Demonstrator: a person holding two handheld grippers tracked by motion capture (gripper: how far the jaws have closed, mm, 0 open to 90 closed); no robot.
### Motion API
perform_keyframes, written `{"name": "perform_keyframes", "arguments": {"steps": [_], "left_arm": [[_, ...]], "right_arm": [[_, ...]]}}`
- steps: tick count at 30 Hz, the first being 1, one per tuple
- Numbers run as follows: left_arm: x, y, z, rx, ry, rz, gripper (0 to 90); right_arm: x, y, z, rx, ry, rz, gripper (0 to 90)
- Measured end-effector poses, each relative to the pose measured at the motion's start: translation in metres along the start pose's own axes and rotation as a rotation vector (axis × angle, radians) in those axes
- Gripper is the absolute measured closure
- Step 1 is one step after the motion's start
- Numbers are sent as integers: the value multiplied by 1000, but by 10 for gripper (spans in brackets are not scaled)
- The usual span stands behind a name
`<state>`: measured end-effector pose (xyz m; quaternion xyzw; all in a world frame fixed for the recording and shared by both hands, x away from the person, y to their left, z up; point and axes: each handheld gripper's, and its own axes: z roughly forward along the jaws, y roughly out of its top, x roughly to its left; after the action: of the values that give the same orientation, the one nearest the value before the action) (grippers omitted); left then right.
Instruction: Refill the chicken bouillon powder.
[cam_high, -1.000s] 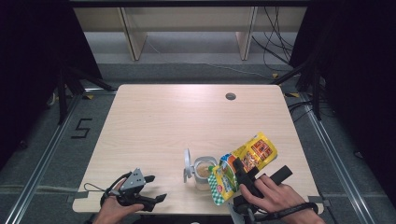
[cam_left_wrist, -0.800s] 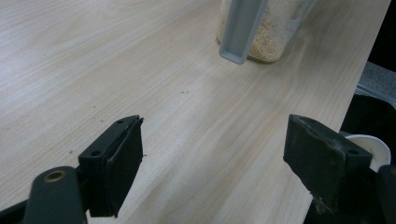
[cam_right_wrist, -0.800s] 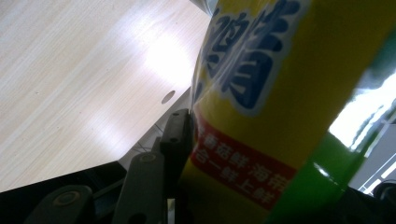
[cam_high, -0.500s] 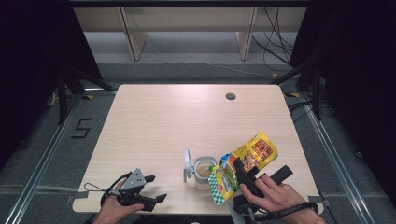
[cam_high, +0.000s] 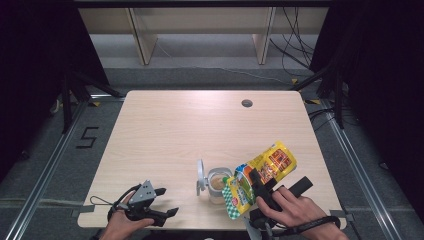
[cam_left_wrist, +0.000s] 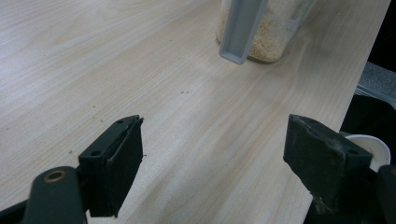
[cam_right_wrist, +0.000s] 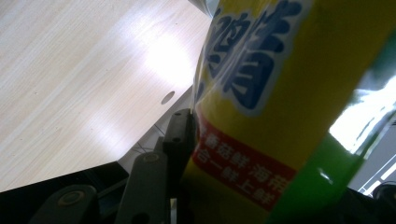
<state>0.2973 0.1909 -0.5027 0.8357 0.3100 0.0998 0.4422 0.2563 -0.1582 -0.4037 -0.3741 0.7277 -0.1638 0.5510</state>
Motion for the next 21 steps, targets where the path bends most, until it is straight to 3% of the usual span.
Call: {"name": "perform_keyframes", "arguments": {"steps": [21], "left_arm": [[0, 0, 1, -15, -7, -14, 193]], "right_arm": [[0, 0, -1, -5, -2, 2, 653]]}}
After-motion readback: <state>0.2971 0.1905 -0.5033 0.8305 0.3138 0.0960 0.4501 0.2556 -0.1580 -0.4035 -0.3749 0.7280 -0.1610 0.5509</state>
